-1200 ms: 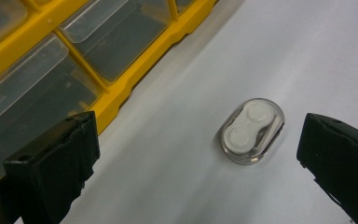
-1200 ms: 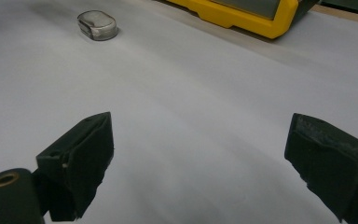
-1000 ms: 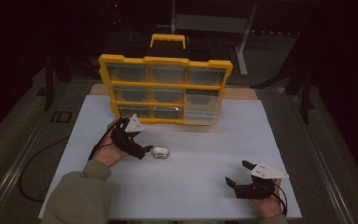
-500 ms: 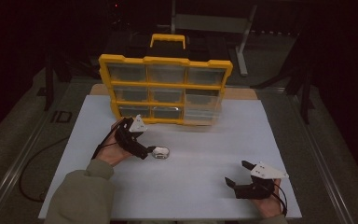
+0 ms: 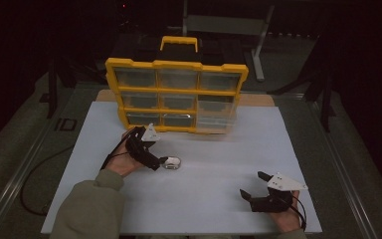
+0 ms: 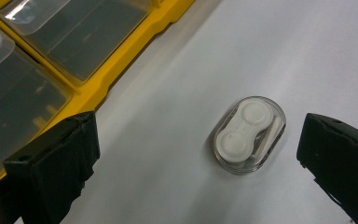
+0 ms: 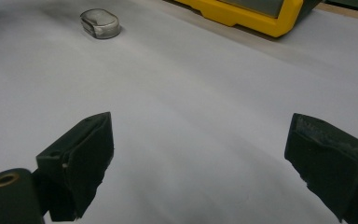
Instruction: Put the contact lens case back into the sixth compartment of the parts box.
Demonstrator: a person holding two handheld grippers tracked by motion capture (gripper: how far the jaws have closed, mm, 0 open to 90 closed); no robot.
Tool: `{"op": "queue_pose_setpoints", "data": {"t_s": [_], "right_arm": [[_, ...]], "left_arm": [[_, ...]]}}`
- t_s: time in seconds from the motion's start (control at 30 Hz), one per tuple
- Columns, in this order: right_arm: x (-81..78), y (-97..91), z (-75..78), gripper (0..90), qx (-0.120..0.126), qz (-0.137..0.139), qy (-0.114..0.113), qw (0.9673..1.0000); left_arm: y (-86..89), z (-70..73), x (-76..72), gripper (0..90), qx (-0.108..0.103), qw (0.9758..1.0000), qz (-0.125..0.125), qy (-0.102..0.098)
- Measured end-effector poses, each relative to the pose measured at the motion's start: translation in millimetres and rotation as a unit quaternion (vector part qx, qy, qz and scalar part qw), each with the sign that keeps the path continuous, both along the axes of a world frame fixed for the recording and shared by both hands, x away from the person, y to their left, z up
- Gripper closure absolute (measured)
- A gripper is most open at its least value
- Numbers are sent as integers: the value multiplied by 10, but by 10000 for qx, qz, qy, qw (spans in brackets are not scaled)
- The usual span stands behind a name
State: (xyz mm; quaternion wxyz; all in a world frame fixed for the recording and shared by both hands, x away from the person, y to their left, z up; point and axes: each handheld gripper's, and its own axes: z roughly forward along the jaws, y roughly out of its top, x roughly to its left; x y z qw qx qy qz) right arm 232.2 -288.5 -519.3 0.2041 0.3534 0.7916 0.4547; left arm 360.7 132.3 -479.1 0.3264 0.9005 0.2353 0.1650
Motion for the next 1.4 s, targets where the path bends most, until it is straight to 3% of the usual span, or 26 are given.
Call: {"op": "queue_pose_setpoints", "data": {"t_s": [1.03,1.4], "right_arm": [[1,4,-4,80,-5,21,29,10000],[3,3,-4,80,-5,26,26,10000]], "left_arm": [[-153,-159,53,0,91,9993,-223,282],[-249,-252,79,0,249,9984,-332,389]]}}
